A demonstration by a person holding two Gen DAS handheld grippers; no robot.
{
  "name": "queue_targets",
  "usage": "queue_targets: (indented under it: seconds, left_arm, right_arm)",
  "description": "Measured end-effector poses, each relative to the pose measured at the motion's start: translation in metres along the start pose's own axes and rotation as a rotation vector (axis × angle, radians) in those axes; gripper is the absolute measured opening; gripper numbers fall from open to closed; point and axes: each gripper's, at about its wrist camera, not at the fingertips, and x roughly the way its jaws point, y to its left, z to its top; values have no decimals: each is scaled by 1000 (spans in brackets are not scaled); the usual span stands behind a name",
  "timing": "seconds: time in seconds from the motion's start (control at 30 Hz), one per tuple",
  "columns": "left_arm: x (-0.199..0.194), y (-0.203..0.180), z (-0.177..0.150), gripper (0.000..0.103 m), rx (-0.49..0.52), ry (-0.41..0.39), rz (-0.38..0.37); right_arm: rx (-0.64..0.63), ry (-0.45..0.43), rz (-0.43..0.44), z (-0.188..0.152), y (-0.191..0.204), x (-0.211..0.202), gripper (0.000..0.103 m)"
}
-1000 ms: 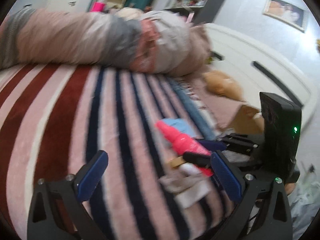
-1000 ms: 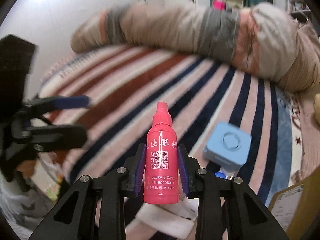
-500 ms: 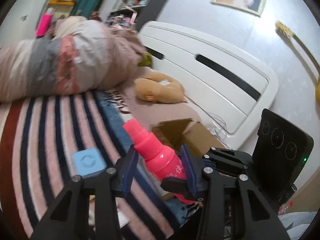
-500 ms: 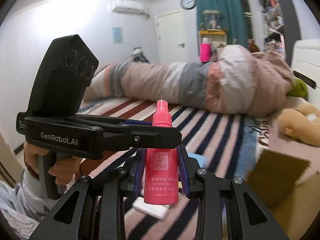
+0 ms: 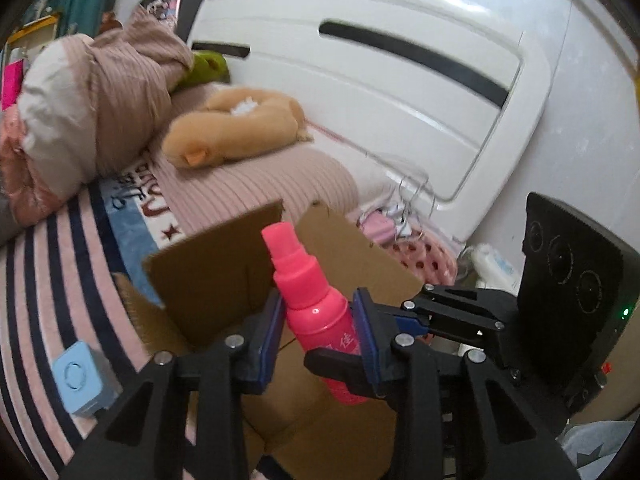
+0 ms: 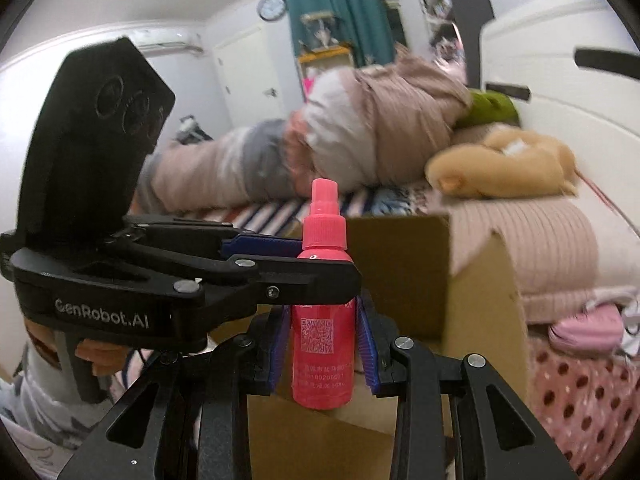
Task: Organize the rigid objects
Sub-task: 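Carry the pink spray bottle into the cardboard box and open the right tool, then grasp the light-blue square box with the right tool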
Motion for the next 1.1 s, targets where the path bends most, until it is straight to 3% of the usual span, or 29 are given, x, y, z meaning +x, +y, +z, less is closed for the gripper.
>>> queue_targets:
  seconds: [0.13, 0.2, 0.27, 0.3, 0.33, 0.47, 0.53, 0.83, 1.0, 1.1]
  left_arm:
    - [24, -2, 0, 37, 1, 58, 29]
    - [27, 0, 0, 49, 6, 62, 50]
    - [25, 5, 1, 64, -7, 51, 44]
    - [21, 7, 1, 67, -13, 40, 45]
    - [16, 8, 1, 68, -14, 28, 53]
    - [-20, 15, -4, 73, -24, -40, 88]
    - [-43, 24, -10, 74, -50, -76, 105]
    - [-140, 100, -66, 74, -171, -168, 291]
    - [-179, 152, -113, 74, -253, -184, 397]
    - [-192, 181, -138, 74, -303, -181, 443]
  right_arm:
    - [15, 65, -48, -9, -12, 10, 27]
    - [7, 93, -109, -16, -16, 11, 29]
    - [8, 106, -148, -17, -17, 13, 38]
    - [13, 106, -146, -14, -20, 17, 49]
    - [18, 104, -146, -14, -19, 16, 61]
    - [-15, 81, -150, -8, -4, 10, 73]
    - [-37, 63, -142, -4, 6, 8, 84]
    - [-164, 22, -29, 20, 92, 28, 93]
    - [-209, 88, -23, 24, 145, 76, 93]
    - [-205, 180, -19, 19, 165, 117, 93]
